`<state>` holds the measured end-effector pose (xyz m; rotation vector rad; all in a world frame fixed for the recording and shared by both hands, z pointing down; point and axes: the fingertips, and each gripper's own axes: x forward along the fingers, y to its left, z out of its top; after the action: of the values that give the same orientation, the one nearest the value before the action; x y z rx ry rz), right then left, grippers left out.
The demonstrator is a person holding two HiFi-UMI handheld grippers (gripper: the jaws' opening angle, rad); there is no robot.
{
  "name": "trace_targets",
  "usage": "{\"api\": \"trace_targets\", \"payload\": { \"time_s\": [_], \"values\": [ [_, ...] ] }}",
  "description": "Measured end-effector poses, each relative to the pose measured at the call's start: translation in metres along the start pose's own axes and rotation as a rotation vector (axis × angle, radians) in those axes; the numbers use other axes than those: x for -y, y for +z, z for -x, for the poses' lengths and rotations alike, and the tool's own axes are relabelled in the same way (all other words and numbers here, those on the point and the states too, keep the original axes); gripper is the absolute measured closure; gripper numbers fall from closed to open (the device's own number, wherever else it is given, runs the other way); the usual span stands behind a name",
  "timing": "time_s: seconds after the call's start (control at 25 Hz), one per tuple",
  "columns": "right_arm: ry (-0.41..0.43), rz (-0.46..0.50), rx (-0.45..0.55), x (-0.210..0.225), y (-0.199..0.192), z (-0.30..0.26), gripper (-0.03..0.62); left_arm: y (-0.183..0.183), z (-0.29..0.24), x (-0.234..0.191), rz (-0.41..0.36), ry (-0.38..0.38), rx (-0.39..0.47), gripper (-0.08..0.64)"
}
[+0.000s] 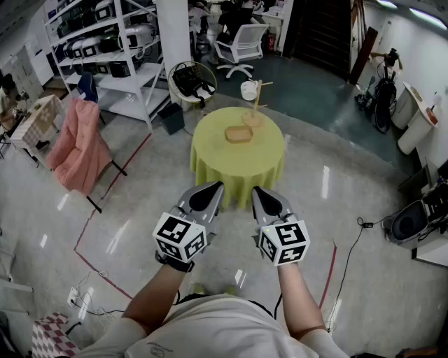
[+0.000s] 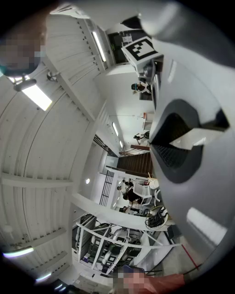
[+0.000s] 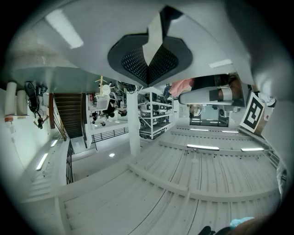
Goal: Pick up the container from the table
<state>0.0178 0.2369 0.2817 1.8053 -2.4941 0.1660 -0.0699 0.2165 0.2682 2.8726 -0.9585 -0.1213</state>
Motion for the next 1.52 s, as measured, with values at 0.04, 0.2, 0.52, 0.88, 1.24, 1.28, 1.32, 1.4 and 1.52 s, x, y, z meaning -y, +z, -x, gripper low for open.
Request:
{"api": "trace_targets", "payload": {
  "time_s": [0.04, 0.2, 0.52, 0.88, 1.24, 1.28, 1.32, 1.4, 1.52],
  "values": [
    [0.0, 0.001, 0.0, 0.001, -0.001, 0.0, 0.584, -0.001, -0.001, 0.001, 0.0, 0.0, 0.0, 0.554],
    [0.002, 0.004, 0.0, 0.006, -0.002, -0.001, 0.584, -0.004, -0.005, 0.002, 0.001, 0.003, -0.002, 0.554],
    [0.017, -0.014, 0.017, 0.022, -0.004, 0.006, 0.583, -0.013, -0.018, 0.006, 0.012, 0.029, -0.019, 0.554],
    [-0.005, -0.042, 0.027, 0.043, -0.008, -0.002, 0.583, -0.022, -0.034, -0.012, 0.023, 0.051, -0.034, 0.554],
    [-0.036, -0.038, -0.003, 0.065, -0.015, -0.052, 0.583, -0.035, -0.073, -0.059, 0.057, 0.033, -0.044, 0.554],
    [-0.04, -0.039, -0.007, 0.068, -0.015, -0.06, 0.583, -0.036, -0.079, -0.067, 0.059, 0.029, -0.048, 0.554],
    [-0.045, -0.041, -0.01, 0.071, -0.015, -0.069, 0.583, -0.037, -0.086, -0.075, 0.061, 0.025, -0.052, 0.554],
    [-0.055, -0.047, -0.014, 0.079, -0.013, -0.089, 0.583, -0.039, -0.101, -0.093, 0.066, 0.016, -0.06, 0.554],
    [-0.074, -0.062, -0.016, 0.089, -0.012, -0.119, 0.583, -0.044, -0.123, -0.121, 0.071, 0.002, -0.074, 0.554]
  ]
}}
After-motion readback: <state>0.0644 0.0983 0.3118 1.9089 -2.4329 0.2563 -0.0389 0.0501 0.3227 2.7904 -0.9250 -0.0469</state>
